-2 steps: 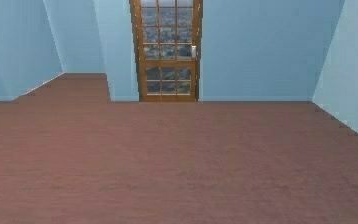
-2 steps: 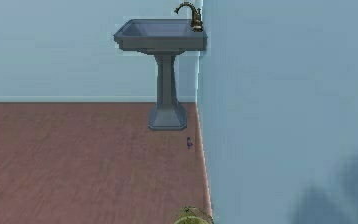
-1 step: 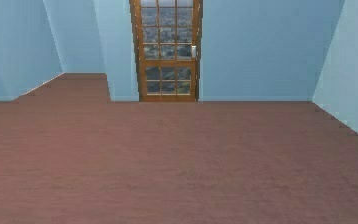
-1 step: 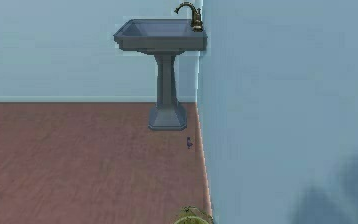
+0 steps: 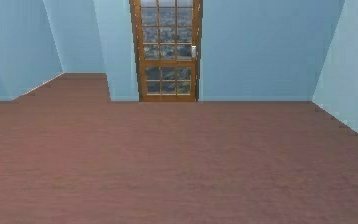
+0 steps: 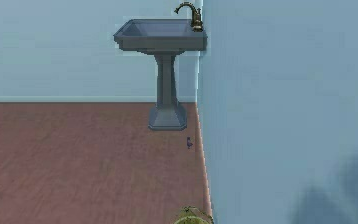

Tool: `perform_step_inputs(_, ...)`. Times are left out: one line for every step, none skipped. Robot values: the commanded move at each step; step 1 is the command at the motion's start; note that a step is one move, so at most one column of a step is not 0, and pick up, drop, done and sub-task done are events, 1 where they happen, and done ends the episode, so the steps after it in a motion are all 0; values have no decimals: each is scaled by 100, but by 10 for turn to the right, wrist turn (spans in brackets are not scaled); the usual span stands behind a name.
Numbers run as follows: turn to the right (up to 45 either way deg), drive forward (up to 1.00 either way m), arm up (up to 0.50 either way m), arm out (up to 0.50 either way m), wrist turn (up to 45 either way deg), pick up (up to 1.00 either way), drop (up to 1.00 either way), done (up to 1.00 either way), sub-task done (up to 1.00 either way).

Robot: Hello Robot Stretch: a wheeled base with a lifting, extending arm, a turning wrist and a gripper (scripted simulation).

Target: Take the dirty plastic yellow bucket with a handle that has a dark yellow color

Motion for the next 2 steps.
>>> perform_step_inputs(0,0,0,0,90,0,0,0,0)
perform_step_inputs(0,0,0,0,30,0,0,0,0)
